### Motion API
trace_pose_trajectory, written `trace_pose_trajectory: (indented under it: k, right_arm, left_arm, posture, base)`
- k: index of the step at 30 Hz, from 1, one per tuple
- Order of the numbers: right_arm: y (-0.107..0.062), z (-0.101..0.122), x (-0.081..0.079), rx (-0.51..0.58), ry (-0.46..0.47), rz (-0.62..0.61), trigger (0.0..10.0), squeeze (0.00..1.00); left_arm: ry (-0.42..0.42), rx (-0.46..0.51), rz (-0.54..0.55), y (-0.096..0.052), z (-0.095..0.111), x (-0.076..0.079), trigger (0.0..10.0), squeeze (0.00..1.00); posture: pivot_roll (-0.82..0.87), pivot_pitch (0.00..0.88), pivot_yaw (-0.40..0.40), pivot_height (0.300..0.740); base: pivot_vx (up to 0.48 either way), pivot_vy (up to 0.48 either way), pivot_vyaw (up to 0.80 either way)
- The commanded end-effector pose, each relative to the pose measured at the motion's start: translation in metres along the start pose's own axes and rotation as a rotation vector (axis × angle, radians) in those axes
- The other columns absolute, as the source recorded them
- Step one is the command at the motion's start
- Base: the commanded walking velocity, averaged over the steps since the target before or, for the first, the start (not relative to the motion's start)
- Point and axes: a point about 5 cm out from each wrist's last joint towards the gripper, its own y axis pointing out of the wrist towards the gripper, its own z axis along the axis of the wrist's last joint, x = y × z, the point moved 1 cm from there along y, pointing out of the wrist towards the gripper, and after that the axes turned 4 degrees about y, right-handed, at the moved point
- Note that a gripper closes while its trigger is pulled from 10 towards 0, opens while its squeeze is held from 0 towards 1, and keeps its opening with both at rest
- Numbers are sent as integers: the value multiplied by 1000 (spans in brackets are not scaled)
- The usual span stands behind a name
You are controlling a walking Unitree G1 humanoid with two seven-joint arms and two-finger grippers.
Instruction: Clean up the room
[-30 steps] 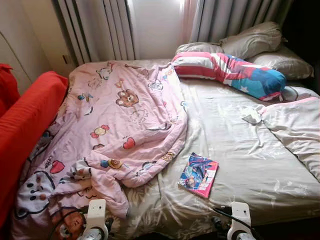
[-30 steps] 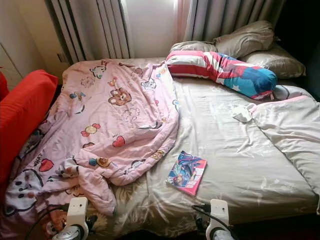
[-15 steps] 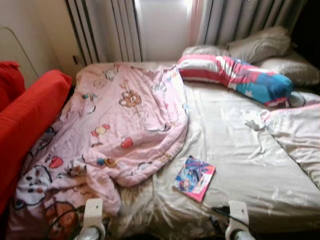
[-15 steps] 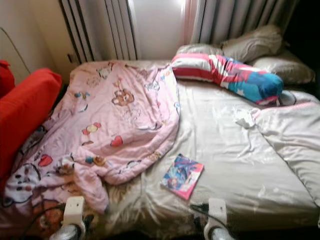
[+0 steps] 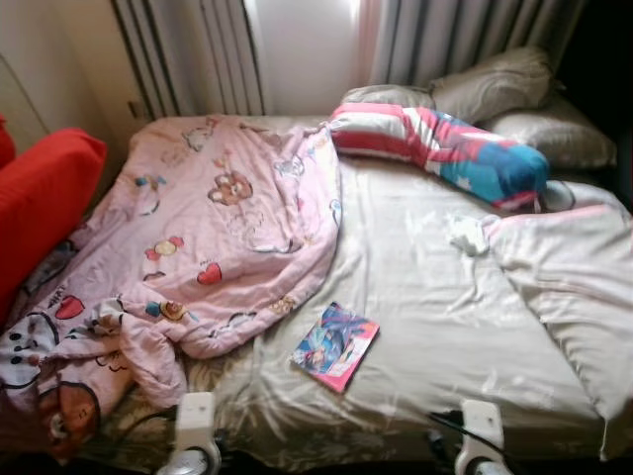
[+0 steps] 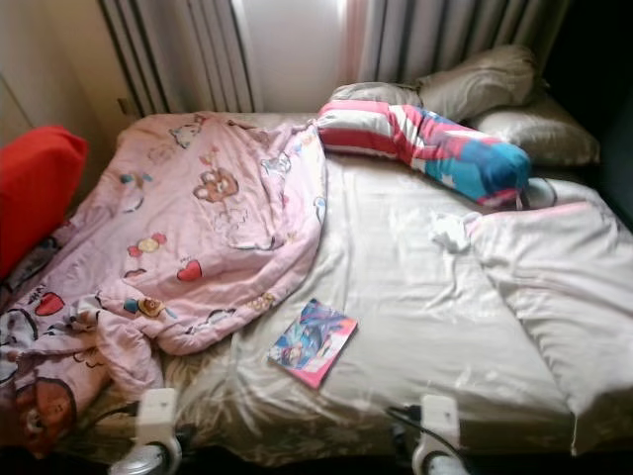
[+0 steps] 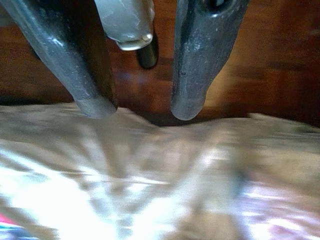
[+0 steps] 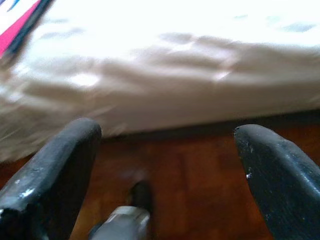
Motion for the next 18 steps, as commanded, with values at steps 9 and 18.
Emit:
trace_pose_trajectory:
  k: [9,18]
  right_arm:
    - [0,-6,-9,-18,5,18,10000,0]
    - [-1,-7,-8,-19,10,13,10000,0]
  left_arm:
    - [21,-20,27,-1,-5,-12,10000,0]
    - [23,-22,25,-1,-5,-12,10000,0]
  posture:
    - [-10,0,-4,740]
    - [-16,0,-1,740]
  base:
    - [0,-363,0]
    - [0,-362,0]
